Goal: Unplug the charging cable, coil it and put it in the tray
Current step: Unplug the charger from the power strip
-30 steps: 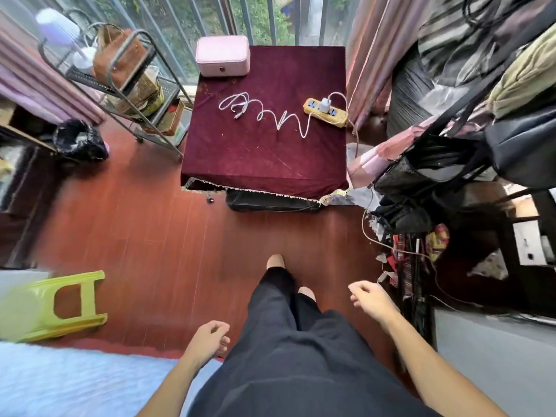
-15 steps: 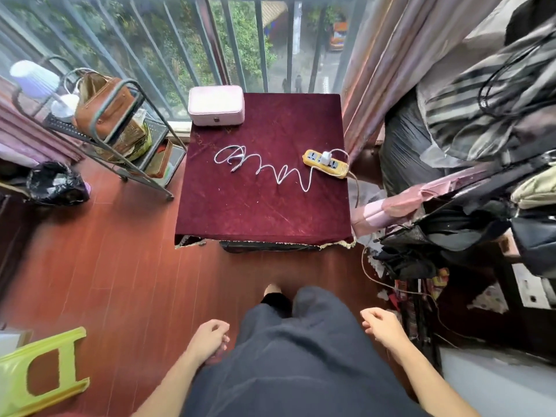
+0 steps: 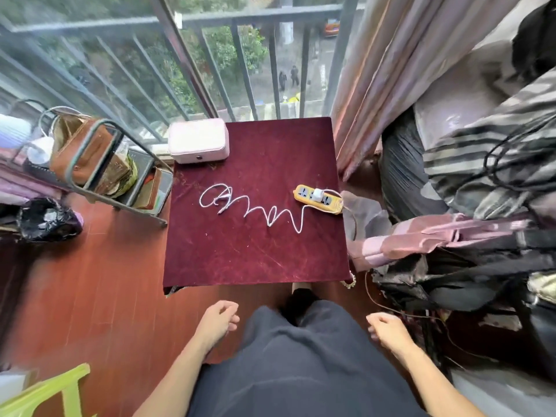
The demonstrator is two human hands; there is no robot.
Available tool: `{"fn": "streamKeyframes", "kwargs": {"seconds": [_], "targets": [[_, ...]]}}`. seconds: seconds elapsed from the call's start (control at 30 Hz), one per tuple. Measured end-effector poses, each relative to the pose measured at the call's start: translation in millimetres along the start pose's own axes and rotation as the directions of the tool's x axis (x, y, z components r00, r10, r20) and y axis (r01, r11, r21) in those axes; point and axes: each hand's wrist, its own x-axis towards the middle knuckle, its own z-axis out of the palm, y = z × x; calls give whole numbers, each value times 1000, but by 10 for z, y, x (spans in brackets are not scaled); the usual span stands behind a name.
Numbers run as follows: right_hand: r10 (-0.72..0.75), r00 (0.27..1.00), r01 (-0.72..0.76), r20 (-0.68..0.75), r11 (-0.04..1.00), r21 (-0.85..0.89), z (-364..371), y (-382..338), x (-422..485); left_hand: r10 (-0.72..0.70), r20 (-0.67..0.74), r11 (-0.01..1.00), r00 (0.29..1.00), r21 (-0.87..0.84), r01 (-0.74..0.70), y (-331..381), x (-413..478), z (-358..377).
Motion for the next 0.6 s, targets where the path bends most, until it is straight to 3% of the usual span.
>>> {"fn": "streamKeyframes", "kwargs": {"seconds": [0.2,0.3,0.4,0.6], "targets": [[-124,991,123,39,992,37,-150,-1009,271,-135,17,986,991,99,132,-87,50,41],[-157,987,153,32,984,85,-184,-1378,390,-137,42,981,990,147,129,72,199,27],[-209,978,208,3,975,81,-234,-1807,503,-23,33,978,999,209,16,468,466,49],[-433,894,397,-120,886,-238,-299,-2789,862,352,19,846,936,420,-327,1658,1150,393]]}}
